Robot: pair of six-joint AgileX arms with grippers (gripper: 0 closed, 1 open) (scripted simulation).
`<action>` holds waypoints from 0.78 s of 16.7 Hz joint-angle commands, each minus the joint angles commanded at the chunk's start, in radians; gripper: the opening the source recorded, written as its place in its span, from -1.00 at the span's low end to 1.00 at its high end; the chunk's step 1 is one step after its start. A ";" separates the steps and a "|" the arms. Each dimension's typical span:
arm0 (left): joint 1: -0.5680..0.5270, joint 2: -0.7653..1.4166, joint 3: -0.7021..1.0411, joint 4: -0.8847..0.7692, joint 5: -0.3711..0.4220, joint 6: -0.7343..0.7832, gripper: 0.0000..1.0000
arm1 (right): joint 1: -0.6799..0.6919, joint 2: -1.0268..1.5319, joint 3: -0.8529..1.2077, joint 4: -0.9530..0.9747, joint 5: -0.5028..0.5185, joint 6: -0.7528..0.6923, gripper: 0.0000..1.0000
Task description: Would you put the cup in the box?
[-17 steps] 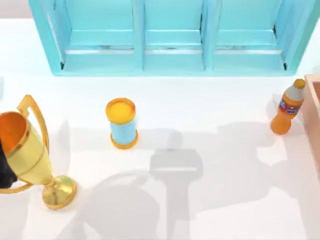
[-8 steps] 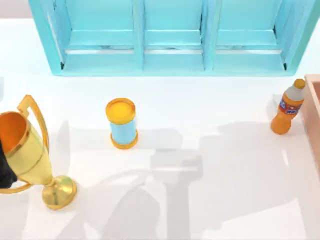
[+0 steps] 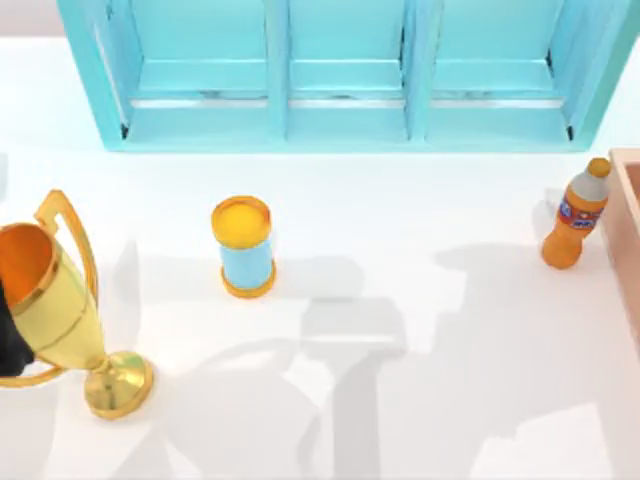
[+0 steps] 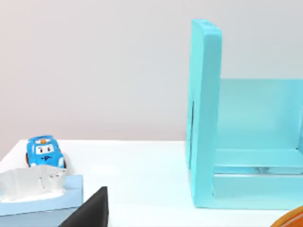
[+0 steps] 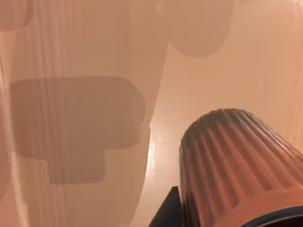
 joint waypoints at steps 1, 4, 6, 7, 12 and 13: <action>0.000 0.000 0.000 0.000 0.000 0.000 1.00 | 0.000 0.002 -0.023 0.024 0.000 0.000 -1.00; 0.000 0.000 0.000 0.000 0.000 0.000 1.00 | 0.000 0.003 -0.040 0.041 -0.001 0.000 -1.00; 0.000 0.000 0.000 0.000 0.000 0.000 1.00 | 0.000 0.003 -0.040 0.041 -0.001 0.000 -1.00; 0.000 0.000 0.000 0.000 0.000 0.000 1.00 | 0.000 0.003 -0.040 0.041 -0.001 0.000 -0.85; 0.000 0.000 0.000 0.000 0.000 0.000 1.00 | 0.000 0.003 -0.040 0.041 -0.001 0.000 -0.10; 0.000 0.000 0.000 0.000 0.000 0.000 1.00 | 0.000 0.003 -0.040 0.041 -0.001 0.000 0.06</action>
